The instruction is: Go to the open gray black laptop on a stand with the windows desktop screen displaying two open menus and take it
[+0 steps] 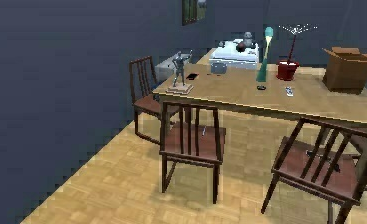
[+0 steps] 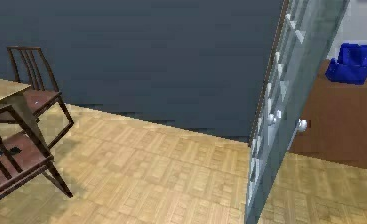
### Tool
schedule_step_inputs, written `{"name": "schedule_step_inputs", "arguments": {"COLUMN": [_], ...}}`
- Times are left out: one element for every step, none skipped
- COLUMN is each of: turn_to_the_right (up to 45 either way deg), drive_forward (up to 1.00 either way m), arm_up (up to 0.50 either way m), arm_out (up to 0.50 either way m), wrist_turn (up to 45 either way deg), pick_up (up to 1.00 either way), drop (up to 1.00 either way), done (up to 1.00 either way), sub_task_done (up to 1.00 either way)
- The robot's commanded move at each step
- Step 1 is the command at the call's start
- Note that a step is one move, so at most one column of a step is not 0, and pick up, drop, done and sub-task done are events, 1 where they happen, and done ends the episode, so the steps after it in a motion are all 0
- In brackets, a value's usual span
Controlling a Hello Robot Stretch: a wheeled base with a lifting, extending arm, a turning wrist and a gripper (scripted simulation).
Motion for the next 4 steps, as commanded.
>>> {"name": "schedule_step_inputs", "arguments": {"turn_to_the_right": [12.0,0.0,-45.0,-3.0], "drive_forward": [0.0,0.1,0.0,0.0], "arm_up": [0.0,0.0,0.0,0.0], "arm_out": [0.0,0.0,0.0,0.0], "wrist_turn": [0.0,0.0,0.0,0.0], "pick_up": [0.0,0.0,0.0,0.0], "drop": [0.0,0.0,0.0,0.0], "done": [0.0,0.0,0.0,0.0], "sub_task_done": [0.0,0.0,0.0,0.0]}}
